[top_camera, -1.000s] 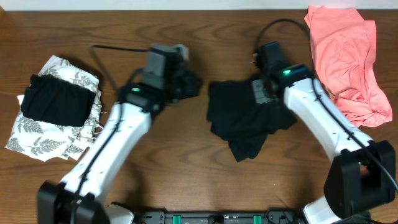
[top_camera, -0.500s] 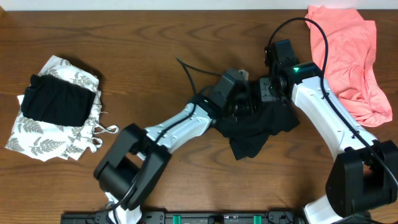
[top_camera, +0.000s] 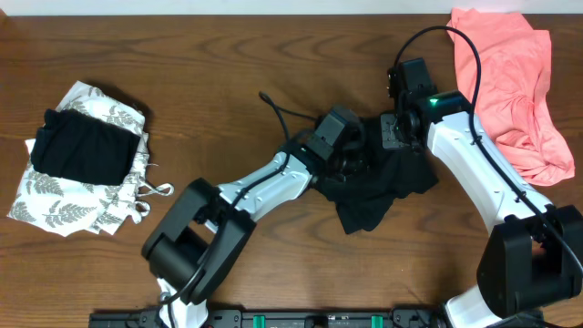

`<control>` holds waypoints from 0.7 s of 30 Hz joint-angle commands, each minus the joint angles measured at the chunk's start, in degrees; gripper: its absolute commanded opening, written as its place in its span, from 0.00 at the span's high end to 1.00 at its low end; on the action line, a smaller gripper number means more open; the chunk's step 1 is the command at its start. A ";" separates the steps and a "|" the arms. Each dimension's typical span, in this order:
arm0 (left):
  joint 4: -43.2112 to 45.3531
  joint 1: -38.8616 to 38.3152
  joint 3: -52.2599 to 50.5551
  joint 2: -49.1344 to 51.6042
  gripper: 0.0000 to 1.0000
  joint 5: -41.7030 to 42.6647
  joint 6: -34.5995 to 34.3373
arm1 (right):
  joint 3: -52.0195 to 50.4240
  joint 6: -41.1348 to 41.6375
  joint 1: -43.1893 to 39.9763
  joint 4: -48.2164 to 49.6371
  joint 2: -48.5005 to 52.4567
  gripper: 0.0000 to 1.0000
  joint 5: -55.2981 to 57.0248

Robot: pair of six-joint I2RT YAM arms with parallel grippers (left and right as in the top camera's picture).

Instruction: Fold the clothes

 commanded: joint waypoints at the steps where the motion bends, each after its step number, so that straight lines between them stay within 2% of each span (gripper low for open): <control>1: 3.89 -0.31 -0.17 6.16 0.72 0.09 0.63 | 0.28 -0.33 1.25 -0.02 0.46 0.99 0.00; 8: 10.01 1.01 -0.15 14.49 0.73 8.94 -1.79 | 0.28 -4.92 5.31 0.68 0.46 0.99 -0.13; 12: 9.75 2.95 -0.15 13.40 0.74 10.60 1.90 | 0.28 -5.88 6.91 2.12 0.46 0.99 -0.13; 18: 1.09 7.17 -0.15 7.02 0.73 11.06 7.85 | 0.28 -6.47 7.65 2.51 0.46 0.99 -0.17; 21: -5.53 9.44 -0.15 1.95 0.73 7.15 11.89 | 0.28 -6.95 7.65 2.71 0.46 0.99 -0.20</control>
